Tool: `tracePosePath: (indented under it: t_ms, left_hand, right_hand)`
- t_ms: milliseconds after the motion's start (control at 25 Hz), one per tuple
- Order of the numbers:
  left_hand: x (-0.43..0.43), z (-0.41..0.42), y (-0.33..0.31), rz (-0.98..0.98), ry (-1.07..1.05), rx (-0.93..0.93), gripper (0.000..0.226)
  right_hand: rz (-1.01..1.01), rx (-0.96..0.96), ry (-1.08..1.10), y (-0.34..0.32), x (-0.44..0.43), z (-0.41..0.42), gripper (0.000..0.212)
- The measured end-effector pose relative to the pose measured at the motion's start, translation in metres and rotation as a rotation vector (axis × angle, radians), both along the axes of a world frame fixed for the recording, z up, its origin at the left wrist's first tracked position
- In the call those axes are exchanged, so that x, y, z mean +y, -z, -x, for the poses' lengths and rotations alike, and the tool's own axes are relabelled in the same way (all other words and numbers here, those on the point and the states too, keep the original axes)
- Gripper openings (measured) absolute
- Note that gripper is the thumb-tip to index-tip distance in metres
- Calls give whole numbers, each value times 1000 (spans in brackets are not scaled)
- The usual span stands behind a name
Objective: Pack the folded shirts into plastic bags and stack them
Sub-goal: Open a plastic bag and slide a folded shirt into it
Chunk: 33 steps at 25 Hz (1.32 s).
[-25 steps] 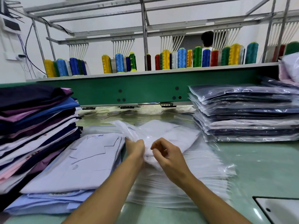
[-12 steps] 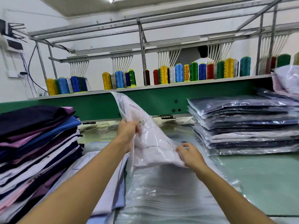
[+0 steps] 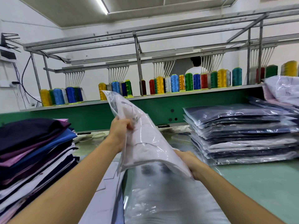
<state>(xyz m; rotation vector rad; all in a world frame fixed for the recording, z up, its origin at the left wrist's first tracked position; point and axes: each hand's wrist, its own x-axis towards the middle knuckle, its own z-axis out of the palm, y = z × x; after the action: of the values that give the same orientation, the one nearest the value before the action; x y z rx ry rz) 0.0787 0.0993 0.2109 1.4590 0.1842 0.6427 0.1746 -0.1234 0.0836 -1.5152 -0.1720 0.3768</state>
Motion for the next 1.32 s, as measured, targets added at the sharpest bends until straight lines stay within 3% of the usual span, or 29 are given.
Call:
tracePosePath:
  t_ms: [120,360,680,840,1080,1320]
  left_hand:
    - [13,-1,6,37,-27,-12,26]
    - [32,-7,-23,37,-147,-65,23]
    - [-5,-66,-69,-116,-151,25,61]
    - [-44,-102,-76,-189,-94,-71,78]
    - [-106,-171,-71,-194,22,-12,44]
    - [-153,-248,-73,-222,91,24,34]
  right_hand:
    - [61,-187,131,-19,6,1,39]
    - [46,-462,285,-94,-3,-21,42]
    - [221,-549,518,-156,-81,-75,48]
    - [505,-526,619,-167,-128,-99,55]
    - [626,-532,677,-176,-188,-135,56]
    - [727,-549,730,-174,-240,-191,34]
